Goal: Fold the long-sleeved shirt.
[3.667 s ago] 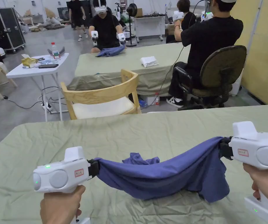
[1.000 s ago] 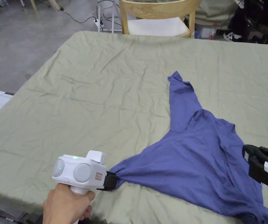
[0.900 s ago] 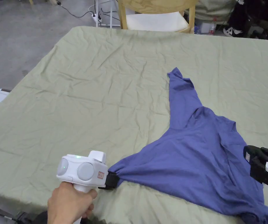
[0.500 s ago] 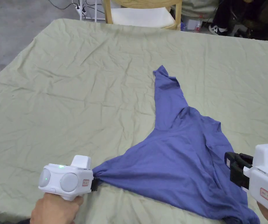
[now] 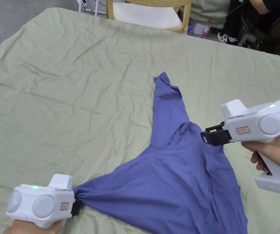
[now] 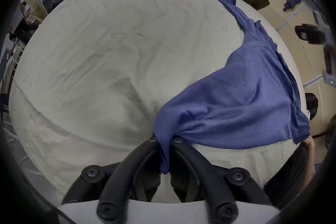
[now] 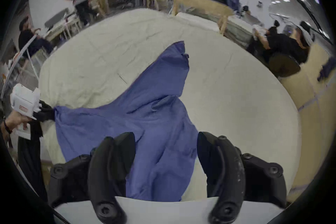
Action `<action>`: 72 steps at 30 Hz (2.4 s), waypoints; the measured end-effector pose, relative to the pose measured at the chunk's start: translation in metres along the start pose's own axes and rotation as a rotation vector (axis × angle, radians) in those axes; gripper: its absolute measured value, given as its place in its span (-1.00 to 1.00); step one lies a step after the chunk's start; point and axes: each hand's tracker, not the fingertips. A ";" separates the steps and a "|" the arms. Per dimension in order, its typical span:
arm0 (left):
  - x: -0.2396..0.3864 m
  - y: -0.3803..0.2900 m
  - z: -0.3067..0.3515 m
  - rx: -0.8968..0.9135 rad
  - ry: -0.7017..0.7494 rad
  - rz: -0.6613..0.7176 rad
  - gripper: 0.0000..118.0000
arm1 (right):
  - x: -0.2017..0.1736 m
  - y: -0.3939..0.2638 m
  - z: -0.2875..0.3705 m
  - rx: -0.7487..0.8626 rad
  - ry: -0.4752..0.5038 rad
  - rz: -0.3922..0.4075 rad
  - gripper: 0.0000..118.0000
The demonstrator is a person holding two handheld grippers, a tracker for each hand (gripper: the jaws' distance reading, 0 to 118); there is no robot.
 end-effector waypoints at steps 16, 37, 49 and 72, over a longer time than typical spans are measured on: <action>0.003 0.003 -0.003 -0.009 0.014 0.029 -0.87 | 0.034 0.030 -0.139 -0.196 0.024 0.099 -0.07; 0.033 0.057 0.119 0.330 0.045 -0.231 -0.87 | 0.017 -0.040 0.168 0.467 -0.162 -0.142 -0.97; 0.094 0.168 0.318 0.791 0.030 -0.433 -0.87 | 0.012 -0.036 0.407 0.861 -0.388 -0.243 -0.97; 0.143 0.324 0.638 1.249 -0.182 -0.346 -0.88 | 0.038 0.052 0.685 1.161 -0.653 -0.335 -0.97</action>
